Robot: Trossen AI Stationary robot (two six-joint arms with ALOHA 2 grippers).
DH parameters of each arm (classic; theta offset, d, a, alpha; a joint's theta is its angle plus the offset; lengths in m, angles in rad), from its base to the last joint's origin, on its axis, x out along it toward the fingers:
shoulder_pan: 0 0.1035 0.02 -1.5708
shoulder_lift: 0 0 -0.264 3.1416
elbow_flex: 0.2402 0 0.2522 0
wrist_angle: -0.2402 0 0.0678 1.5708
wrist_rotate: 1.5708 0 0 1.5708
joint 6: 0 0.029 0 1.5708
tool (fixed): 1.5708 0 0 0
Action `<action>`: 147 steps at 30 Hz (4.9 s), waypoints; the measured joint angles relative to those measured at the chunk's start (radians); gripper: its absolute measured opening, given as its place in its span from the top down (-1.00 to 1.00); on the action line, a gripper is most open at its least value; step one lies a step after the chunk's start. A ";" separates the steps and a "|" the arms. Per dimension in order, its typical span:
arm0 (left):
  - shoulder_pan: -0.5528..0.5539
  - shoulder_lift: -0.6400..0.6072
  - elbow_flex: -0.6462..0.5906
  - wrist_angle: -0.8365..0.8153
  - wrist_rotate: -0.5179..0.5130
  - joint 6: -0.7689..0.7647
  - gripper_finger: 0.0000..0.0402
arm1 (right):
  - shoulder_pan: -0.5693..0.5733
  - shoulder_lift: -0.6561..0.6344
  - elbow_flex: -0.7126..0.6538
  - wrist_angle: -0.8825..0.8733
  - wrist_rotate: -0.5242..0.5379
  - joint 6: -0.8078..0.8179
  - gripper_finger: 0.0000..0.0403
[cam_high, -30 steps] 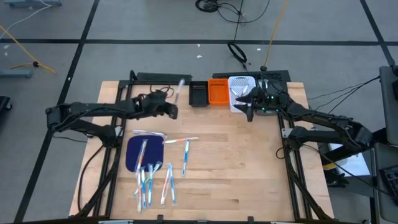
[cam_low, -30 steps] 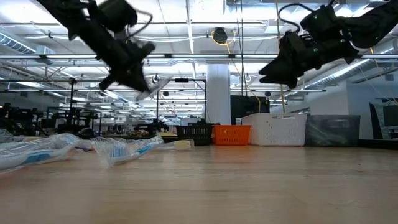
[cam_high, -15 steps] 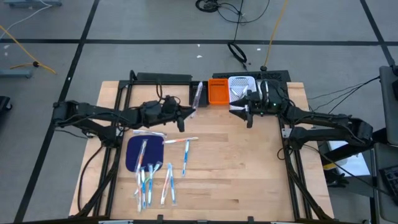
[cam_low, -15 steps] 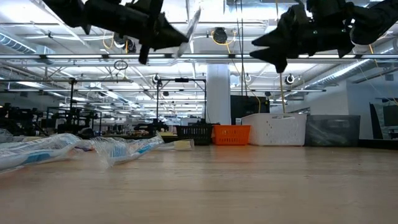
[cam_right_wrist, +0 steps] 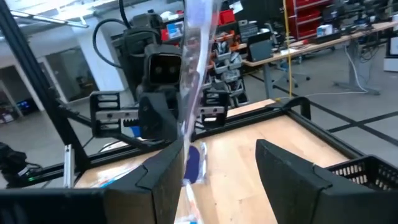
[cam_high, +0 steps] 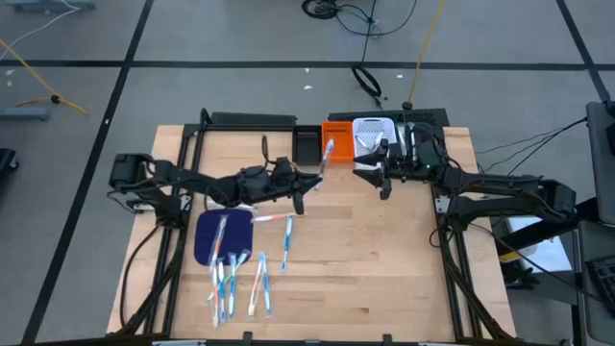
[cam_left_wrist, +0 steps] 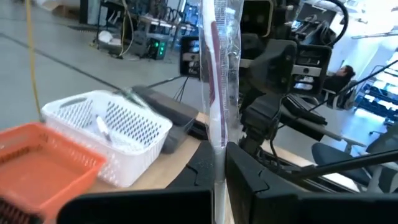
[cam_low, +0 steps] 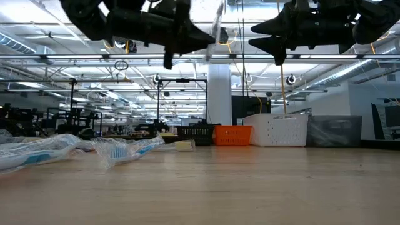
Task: Pick & Place Toothbrushes
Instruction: Put the purple toothbrush into the white bin, then put the orange toothbrush into the black bin
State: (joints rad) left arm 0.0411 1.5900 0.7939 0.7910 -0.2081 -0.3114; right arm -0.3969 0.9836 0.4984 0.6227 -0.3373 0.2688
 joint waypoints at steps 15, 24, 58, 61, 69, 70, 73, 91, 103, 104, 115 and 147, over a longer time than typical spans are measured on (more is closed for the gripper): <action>-0.004 0.198 0.226 -0.018 0.053 0.074 0.98 | 0.043 0.000 0.000 0.009 -0.005 0.003 0.04; -0.007 0.240 0.282 -0.047 0.054 0.094 0.98 | 0.060 0.001 0.000 0.055 -0.005 0.000 0.04; -0.009 0.241 0.290 -0.084 0.047 0.176 0.20 | 0.063 -0.005 0.000 0.084 -0.004 -0.056 0.98; -0.009 0.241 0.290 -0.084 0.047 0.178 0.09 | 0.050 -0.014 0.000 0.074 -0.005 -0.054 0.98; -0.002 0.113 0.289 -0.333 0.024 0.191 -0.04 | 0.002 -0.061 0.000 -0.017 -0.006 -0.054 0.99; -0.001 0.087 0.289 -0.381 0.010 0.191 -0.04 | -0.010 -0.068 0.000 -0.029 -0.005 -0.054 0.99; -0.001 0.006 0.289 -0.547 -0.035 0.190 -0.04 | -0.055 -0.088 0.000 -0.056 0.002 -0.052 0.99; -0.083 -0.166 0.289 -1.003 -0.037 0.040 -0.04 | -0.293 -0.072 0.098 -0.465 0.314 -0.168 1.00; -0.104 -0.166 0.289 -1.146 -0.037 -0.038 -0.04 | -0.394 0.068 0.178 -0.655 0.314 -0.229 1.00; -0.104 -0.166 0.289 -1.162 -0.037 -0.049 -0.04 | -0.401 0.076 0.181 -0.666 0.313 -0.232 1.00; -0.110 -0.166 0.289 -1.290 -0.037 -0.127 -0.04 | -0.449 0.113 0.183 -0.725 0.310 -0.259 1.00; -0.202 -0.141 0.289 -1.545 -0.062 -0.123 -0.04 | -0.393 0.113 0.183 -0.661 0.120 -0.280 0.38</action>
State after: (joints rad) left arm -0.1608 1.4488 1.0828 -0.7538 -0.2701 -0.4347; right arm -0.7898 1.0962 0.6811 -0.0385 -0.2175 -0.0113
